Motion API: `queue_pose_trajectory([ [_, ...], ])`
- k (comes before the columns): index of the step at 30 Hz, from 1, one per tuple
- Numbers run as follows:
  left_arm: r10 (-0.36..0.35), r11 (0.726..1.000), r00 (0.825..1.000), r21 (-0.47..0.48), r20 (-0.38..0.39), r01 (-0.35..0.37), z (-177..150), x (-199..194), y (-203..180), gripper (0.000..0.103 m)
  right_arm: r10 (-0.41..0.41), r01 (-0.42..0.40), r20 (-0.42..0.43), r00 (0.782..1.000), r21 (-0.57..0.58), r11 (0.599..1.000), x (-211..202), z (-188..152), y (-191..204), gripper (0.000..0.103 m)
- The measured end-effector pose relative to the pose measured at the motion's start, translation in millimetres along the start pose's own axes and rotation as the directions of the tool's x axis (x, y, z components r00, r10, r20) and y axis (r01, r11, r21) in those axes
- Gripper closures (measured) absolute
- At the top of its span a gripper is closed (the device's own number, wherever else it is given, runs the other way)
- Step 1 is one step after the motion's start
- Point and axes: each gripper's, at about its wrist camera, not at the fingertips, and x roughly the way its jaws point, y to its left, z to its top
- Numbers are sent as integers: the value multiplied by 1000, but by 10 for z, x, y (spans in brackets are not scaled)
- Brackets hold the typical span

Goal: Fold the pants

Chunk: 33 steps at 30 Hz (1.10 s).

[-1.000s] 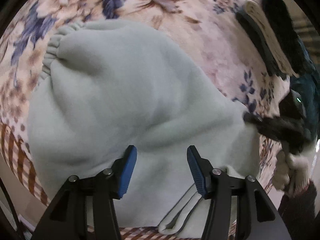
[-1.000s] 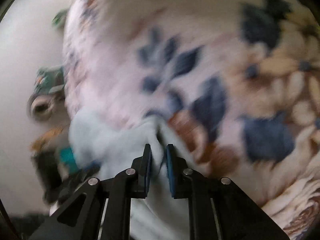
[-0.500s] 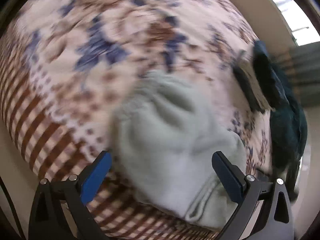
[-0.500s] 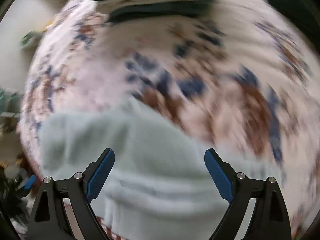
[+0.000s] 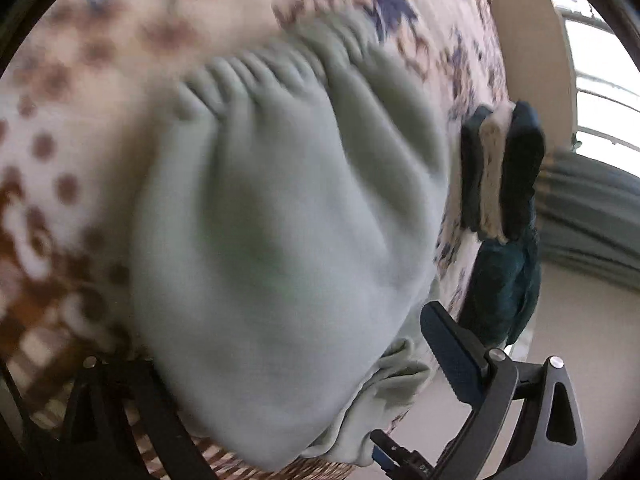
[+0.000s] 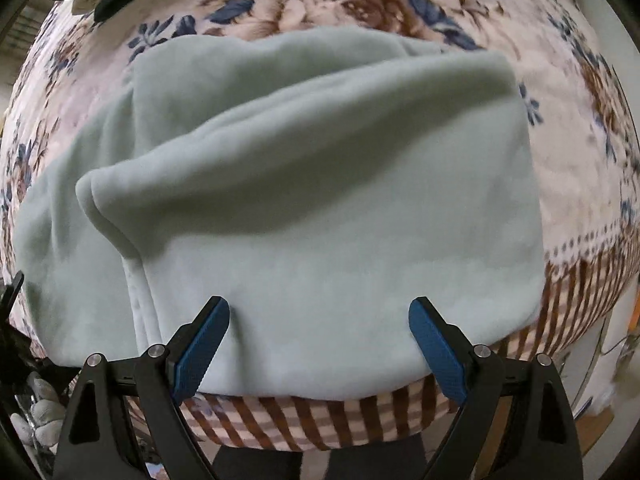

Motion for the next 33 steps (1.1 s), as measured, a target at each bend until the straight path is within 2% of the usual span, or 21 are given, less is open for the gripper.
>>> queue_pose_trajectory([
  [1,6,1000,1000,-18,9,-6,-19,28,51,10,8,-8,4,1000,9,1000,-4,-11,-16,10],
  [3,-4,997,1000,-78,17,5,2,59,175,29,22,-22,12,1000,11,1000,-22,-29,-45,10],
  [5,-38,992,998,-118,56,45,59,22,252,56,41,-41,18,999,11,999,-35,-31,-64,10],
  [7,-27,999,995,-31,97,30,68,-13,93,67,59,-60,18,998,6,998,-85,-67,-112,10],
  [10,-24,994,989,113,144,8,-48,-44,-253,74,82,-82,29,996,-2,997,-111,-117,-217,10],
  [12,-53,971,983,237,174,10,-205,-122,-615,75,103,-104,47,994,10,995,-141,-137,-360,10],
  [14,-83,926,979,376,185,7,-455,-198,-1059,76,118,-120,59,991,32,992,-138,-116,-529,10],
  [16,-94,848,979,530,183,-18,-783,-254,-1511,76,139,-144,72,988,63,988,-178,-133,-757,10],
  [17,-99,782,983,623,157,-21,-1081,-216,-1788,76,145,-151,78,986,80,985,-201,-145,-893,10],
  [19,-83,677,990,735,116,-29,-1556,-53,-2118,76,155,-165,93,984,114,980,-245,-155,-1196,10],
  [20,-67,631,993,775,93,-30,-1757,67,-2248,76,157,-169,99,983,136,976,-246,-158,-1391,10],
  [21,-25,570,997,821,70,-43,-2029,258,-2366,76,150,-166,104,983,158,974,-255,-168,-1581,10],
  [23,66,466,997,882,40,-66,-2479,693,-2466,76,145,-167,114,983,214,963,-257,-199,-1986,10],
  [25,207,341,977,932,52,-122,-2869,1296,-2423,76,139,-166,116,984,275,947,-250,-239,-2386,10],
  [26,265,301,963,943,59,-140,-2972,1525,-2374,75,134,-165,118,984,308,937,-245,-270,-2627,10],
  [27,358,241,931,955,76,-171,-3082,1829,-2292,74,129,-161,117,985,330,930,-238,-277,-2819,10],
  [29,459,170,881,961,118,-218,-3183,2128,-2209,66,118,-153,115,986,367,918,-252,-334,-3212,10],
  [30,480,116,864,965,153,-236,-3254,2185,-2214,63,120,-155,116,986,373,915,-260,-347,-3338,10],
  [31,483,87,859,967,169,-239,-3314,2162,-2248,49,121,-156,115,986,374,914,-273,-356,-3456,10],
  [32,469,88,869,970,159,-225,-3361,2084,-2296,27,127,-162,116,985,371,915,-298,-360,-3554,10],
  [33,457,84,875,971,161,-222,-3405,1976,-2285,16,138,-173,123,983,364,915,-327,-351,-3629,10],
])
